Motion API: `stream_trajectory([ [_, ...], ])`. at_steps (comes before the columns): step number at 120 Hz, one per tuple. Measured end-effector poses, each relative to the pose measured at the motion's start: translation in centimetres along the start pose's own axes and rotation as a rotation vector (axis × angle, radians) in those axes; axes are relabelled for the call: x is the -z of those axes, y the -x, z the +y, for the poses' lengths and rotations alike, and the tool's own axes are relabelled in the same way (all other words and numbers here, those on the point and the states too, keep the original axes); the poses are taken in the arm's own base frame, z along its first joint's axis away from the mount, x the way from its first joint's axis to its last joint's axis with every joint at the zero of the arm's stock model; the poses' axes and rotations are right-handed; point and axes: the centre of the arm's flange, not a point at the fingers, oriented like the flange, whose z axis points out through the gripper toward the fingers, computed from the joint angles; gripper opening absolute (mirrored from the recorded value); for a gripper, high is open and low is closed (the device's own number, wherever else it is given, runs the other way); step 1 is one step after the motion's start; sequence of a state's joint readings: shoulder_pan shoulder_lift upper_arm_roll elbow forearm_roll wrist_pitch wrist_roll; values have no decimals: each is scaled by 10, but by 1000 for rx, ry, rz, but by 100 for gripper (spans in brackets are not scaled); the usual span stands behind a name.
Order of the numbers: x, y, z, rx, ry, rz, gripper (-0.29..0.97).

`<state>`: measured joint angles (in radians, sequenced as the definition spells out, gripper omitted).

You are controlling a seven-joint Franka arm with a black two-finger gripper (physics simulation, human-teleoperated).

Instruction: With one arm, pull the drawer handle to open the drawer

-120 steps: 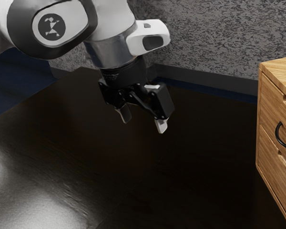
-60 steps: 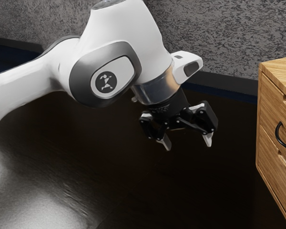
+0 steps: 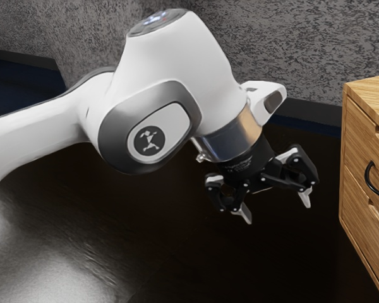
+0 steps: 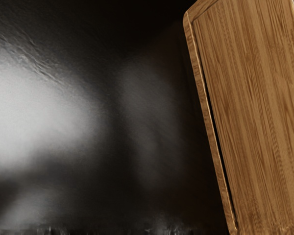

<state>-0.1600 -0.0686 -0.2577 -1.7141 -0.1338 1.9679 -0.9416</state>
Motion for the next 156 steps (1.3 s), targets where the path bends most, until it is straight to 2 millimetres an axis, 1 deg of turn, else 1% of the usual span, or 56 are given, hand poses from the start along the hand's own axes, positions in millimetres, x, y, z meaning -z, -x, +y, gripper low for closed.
stream_trajectory([
  [7, -2, 7, 5, 3, 4, -6, 68],
  [14, -3, 5, 5, 23, 7, -5, 68],
  [26, -4, -7, 0, 67, 9, 2, 68],
  [32, -8, -15, 2, 85, 12, -1, 68],
  [53, -8, -39, 10, 138, 47, 11, 68],
  [64, -10, -45, 11, 160, 56, 16, 68],
  [76, -14, -42, 18, 163, 67, 12, 68],
  [94, -20, -21, 43, 133, 90, -6, 68],
  [101, -22, -16, 48, 129, 94, -10, 68],
  [118, -21, -26, 44, 156, 99, -1, 68],
  [126, -20, -30, 46, 164, 106, 1, 68],
  [141, -22, -27, 54, 162, 118, -2, 68],
  [156, -23, -28, 56, 169, 131, 3, 68],
])
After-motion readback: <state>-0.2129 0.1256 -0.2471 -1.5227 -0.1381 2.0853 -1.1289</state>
